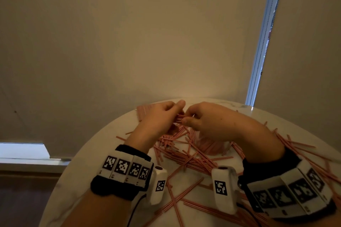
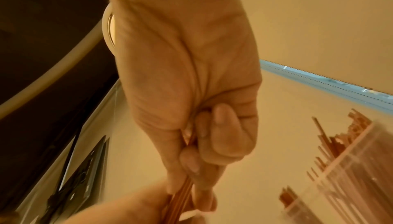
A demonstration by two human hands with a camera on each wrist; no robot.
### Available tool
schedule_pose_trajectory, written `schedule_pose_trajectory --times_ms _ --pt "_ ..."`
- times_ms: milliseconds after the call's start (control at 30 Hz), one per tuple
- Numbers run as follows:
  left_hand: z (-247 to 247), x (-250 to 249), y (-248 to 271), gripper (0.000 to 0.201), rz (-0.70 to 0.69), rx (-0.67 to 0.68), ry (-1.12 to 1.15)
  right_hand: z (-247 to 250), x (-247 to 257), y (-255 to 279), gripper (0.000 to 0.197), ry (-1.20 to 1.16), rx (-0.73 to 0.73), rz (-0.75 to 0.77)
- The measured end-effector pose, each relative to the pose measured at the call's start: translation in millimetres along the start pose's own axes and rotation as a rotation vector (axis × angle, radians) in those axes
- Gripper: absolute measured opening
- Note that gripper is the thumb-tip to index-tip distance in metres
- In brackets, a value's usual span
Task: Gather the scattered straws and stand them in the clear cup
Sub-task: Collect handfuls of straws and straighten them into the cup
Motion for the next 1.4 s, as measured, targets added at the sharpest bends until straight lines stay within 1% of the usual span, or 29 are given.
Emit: schedule_pose_trajectory --times_ms 33,100,133,200,233,267,300,333,400,433,500,567,600,633,667,700,733,800,833,900,933,967,1000,1067,1133,1200,1267,1333,1400 --pt "-3.4 1.5 0.2 0.053 -0.019 0.018 -0.019 7.6 -4.6 0.0 0.021 -0.056 -0.065 -0.008" --pt "-6.0 3.3 -1.3 0.063 -0.022 0.017 0.088 21.5 -11.3 1.6 0.023 -0.273 -0.162 0.000" --pt "-5.8 4.3 -1.8 0.061 0.000 -0.005 0.180 26.7 -12.9 2.2 0.025 -0.413 -0.201 0.013" --pt "-8.0 4.4 -1.3 0.048 0.040 -0.057 0.370 33.1 -14.4 2.6 0.031 -0.720 -0.263 0.033" --pt "-9.8 4.5 -0.4 0.044 0.051 -0.076 0.438 33.2 -13.6 2.2 0.033 -0.848 -0.276 0.039" --pt "-12.5 4.3 -0.3 0.042 0.050 -0.086 0.474 32.2 -12.7 1.7 0.033 -0.915 -0.285 0.041" --pt "-16.0 4.6 -0.2 0.042 0.049 -0.084 0.489 31.0 -12.3 0.4 0.032 -0.914 -0.299 0.040" --pt "-20.4 5.1 0.1 0.041 0.053 -0.071 0.499 30.0 -12.4 -0.7 0.029 -0.862 -0.321 0.033" --pt "-30.4 5.3 1.7 0.041 0.076 -0.027 0.512 33.7 -16.1 -0.7 0.025 -0.682 -0.405 0.003" --pt "-33.5 5.5 2.5 0.042 0.087 -0.017 0.478 38.3 -19.3 0.5 0.025 -0.581 -0.461 -0.018" --pt "-33.9 7.4 2.9 0.041 0.098 -0.042 0.352 51.4 -26.5 6.3 0.026 -0.394 -0.590 -0.056" --pt "-31.9 10.5 2.1 0.034 0.107 -0.067 0.296 64.4 -35.6 13.8 0.026 -0.284 -0.706 -0.086" --pt "-31.6 12.2 1.6 0.031 0.117 -0.066 0.286 68.1 -40.8 16.3 0.027 -0.247 -0.735 -0.106" --pt "-31.4 13.9 1.5 0.028 0.130 -0.055 0.279 68.4 -45.5 16.3 0.028 -0.205 -0.729 -0.134" --pt "-33.0 15.4 2.1 0.028 0.144 -0.035 0.272 65.0 -50.7 14.0 0.029 -0.154 -0.683 -0.171" --pt "-35.9 17.0 2.9 0.031 0.155 -0.005 0.268 58.1 -55.8 9.8 0.029 -0.101 -0.606 -0.208" --pt "-38.9 19.4 3.5 0.039 0.164 0.029 0.268 48.2 -59.5 4.4 0.030 -0.056 -0.514 -0.238" --pt "-44.7 23.8 4.3 0.062 0.179 0.094 0.255 26.9 -62.7 -5.8 0.029 0.007 -0.348 -0.269" --pt "-47.1 26.1 4.7 0.077 0.187 0.128 0.237 18.3 -62.0 -10.0 0.028 0.038 -0.290 -0.272" --pt "-52.5 30.1 5.1 0.106 0.203 0.198 0.192 8.0 -59.0 -15.9 0.026 0.088 -0.219 -0.269" --pt "-55.1 31.3 5.8 0.115 0.205 0.225 0.178 5.0 -57.2 -17.7 0.024 0.098 -0.196 -0.259" --pt "-57.3 31.9 6.3 0.119 0.204 0.247 0.177 2.7 -55.5 -19.0 0.024 0.092 -0.170 -0.239" --pt "-59.3 32.0 6.7 0.119 0.202 0.267 0.187 0.6 -53.0 -19.6 0.026 0.073 -0.142 -0.210" --pt "-61.6 32.4 6.9 0.114 0.190 0.300 0.196 -1.9 -45.8 -18.5 0.031 0.030 -0.107 -0.150" --pt "-60.4 34.2 5.6 0.109 0.189 0.300 0.184 -0.1 -41.6 -16.8 0.032 -0.020 -0.129 -0.128" --pt "-57.5 35.0 5.4 0.112 0.197 0.280 0.166 4.7 -40.7 -15.9 0.026 -0.034 -0.192 -0.125" --pt "-55.9 35.1 5.0 0.116 0.199 0.264 0.146 8.7 -40.4 -15.7 0.020 0.013 -0.245 -0.130" --pt "-55.7 35.0 5.0 0.121 0.201 0.257 0.129 8.8 -40.3 -15.8 0.015 0.027 -0.245 -0.142" --pt "-56.7 35.9 4.0 0.123 0.200 0.256 0.140 4.7 -40.7 -16.2 0.012 0.029 -0.205 -0.150"
Point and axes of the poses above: each hand's wrist, its own y-axis away from the middle knuckle, its own z-axis out of the back of the hand, x = y × z, the point moved 7 cm from there along -y, towards the middle knuckle
